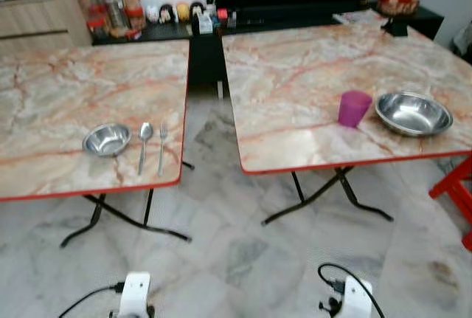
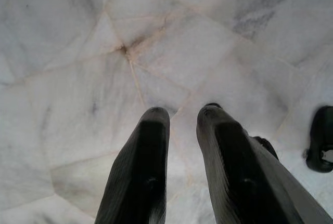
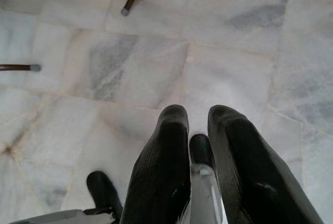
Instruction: Setting the table
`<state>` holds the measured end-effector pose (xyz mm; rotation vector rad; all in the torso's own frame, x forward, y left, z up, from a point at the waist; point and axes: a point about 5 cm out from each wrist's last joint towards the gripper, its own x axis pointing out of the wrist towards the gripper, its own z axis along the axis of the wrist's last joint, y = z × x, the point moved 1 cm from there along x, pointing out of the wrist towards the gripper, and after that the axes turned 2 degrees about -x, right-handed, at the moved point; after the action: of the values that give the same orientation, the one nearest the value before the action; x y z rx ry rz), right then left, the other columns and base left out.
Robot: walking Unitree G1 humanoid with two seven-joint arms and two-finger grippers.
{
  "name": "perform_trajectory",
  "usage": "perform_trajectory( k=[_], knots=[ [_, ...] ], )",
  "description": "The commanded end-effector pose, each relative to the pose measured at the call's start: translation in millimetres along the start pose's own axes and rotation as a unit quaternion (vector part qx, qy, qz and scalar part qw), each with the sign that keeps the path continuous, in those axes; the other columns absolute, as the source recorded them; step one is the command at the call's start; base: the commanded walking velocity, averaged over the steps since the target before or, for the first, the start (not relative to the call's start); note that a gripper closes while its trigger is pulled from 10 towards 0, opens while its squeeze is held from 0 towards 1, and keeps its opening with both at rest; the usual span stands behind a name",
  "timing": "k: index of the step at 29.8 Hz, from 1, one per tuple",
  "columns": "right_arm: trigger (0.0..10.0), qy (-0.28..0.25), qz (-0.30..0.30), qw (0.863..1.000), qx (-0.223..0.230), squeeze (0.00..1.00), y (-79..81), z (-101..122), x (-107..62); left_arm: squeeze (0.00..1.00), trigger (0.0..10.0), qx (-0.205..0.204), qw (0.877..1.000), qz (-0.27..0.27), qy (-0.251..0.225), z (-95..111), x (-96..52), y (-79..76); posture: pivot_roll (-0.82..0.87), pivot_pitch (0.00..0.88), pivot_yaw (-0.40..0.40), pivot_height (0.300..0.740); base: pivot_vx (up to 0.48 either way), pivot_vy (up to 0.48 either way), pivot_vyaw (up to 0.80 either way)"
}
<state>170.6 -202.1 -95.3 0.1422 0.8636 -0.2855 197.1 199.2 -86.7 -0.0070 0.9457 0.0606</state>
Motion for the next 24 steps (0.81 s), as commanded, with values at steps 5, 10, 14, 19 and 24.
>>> perform_trajectory(
  k=[5, 10, 14, 19, 24],
  knots=[
    [10.0, -0.003, 0.012, 1.0, -0.003, 0.0, 6.8, 0.9, 0.2, 0.0, 10.0, 0.011, 1.0, 0.004, 0.002, -1.1, -0.8, 5.6, -0.06, 0.0, 0.055, 0.74, 0.0, 0.317, 0.2],
    [10.0, -0.002, 0.009, 1.0, 0.008, 0.0, 5.2, -0.5, -0.3, 0.0, 10.0, 0.015, 1.0, 0.002, 0.003, -1.6, -0.8, 5.2, -0.06, 0.0, 0.058, 0.74, 0.0, 0.34, 0.0],
    [10.0, -0.003, 0.01, 1.0, 0.011, 0.0, 5.4, -0.2, -0.2, 0.0, 10.0, 0.017, 1.0, 0.001, 0.002, -0.6, -0.6, 4.4, -0.06, 0.0, 0.06, 0.74, 0.0, 0.359, 0.0],
    [10.0, -0.005, 0.012, 1.0, 0.015, 0.0, 6.3, 0.6, -0.1, 0.0, 10.0, 0.016, 1.0, 0.001, -0.001, 1.9, -0.2, 4.2, -0.06, 0.0, 0.056, 0.74, 0.0, 0.358, 0.0],
    [10.0, -0.006, 0.009, 1.0, 0.014, 0.0, 5.7, 0.9, 0.0, 0.0, 10.0, 0.01, 1.0, 0.005, -0.002, 2.5, -0.1, 4.6, -0.05, 0.0, 0.052, 0.74, 0.0, 0.36, 0.0]
  ],
)
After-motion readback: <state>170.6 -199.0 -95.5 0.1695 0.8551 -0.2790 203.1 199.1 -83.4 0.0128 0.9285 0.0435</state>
